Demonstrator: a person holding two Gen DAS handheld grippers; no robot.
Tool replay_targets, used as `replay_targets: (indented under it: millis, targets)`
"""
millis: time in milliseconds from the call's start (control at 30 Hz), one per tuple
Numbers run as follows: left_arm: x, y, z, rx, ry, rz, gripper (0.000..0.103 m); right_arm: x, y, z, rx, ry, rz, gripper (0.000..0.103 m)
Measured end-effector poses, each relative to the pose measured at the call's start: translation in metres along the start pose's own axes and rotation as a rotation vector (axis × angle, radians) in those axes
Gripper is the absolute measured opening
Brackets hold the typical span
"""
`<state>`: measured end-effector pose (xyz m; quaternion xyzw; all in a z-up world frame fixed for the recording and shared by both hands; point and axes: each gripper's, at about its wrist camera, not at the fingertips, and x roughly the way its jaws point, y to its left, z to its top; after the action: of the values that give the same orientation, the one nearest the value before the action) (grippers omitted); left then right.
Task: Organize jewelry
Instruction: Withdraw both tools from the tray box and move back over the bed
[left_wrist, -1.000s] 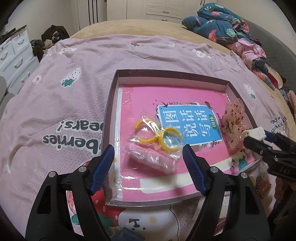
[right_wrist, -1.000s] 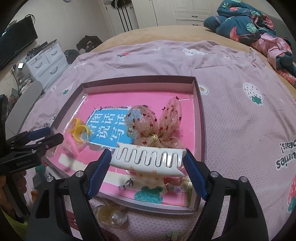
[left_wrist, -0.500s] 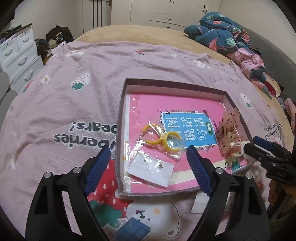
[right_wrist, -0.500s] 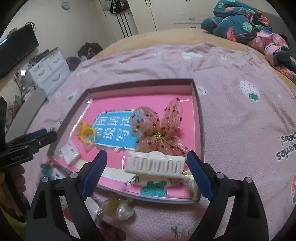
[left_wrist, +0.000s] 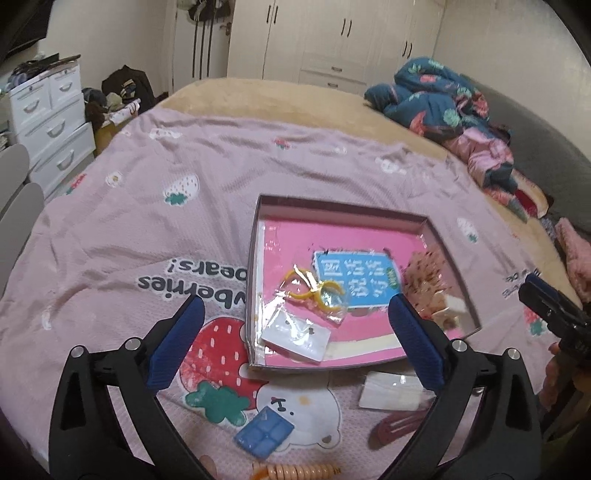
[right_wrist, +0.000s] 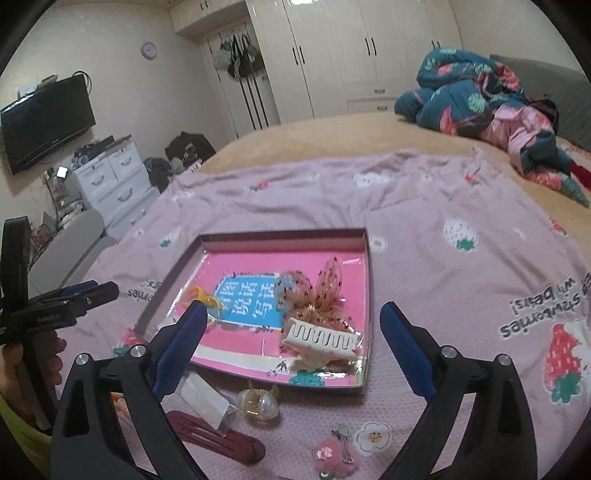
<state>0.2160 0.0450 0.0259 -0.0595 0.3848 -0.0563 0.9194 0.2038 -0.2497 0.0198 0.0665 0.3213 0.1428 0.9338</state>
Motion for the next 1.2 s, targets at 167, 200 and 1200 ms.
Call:
replay_targets:
  millis: [167,200,1200]
  targets:
    - [-0.028,0.000,0.002,-0.014,-0.058,-0.010,0.093,-0.025,0.003,0.003,-0.007,-0.047,0.002,0.095]
    - [-0.032,0.000,0.002,-0.017,-0.066,-0.012,0.093,-0.030,0.003,0.004,-0.008,-0.055,0.005,0.095]
    - [-0.114,-0.002,-0.046,-0.012,-0.153,0.026,0.093,-0.113,0.022,-0.017,-0.081,-0.153,0.036,0.096]
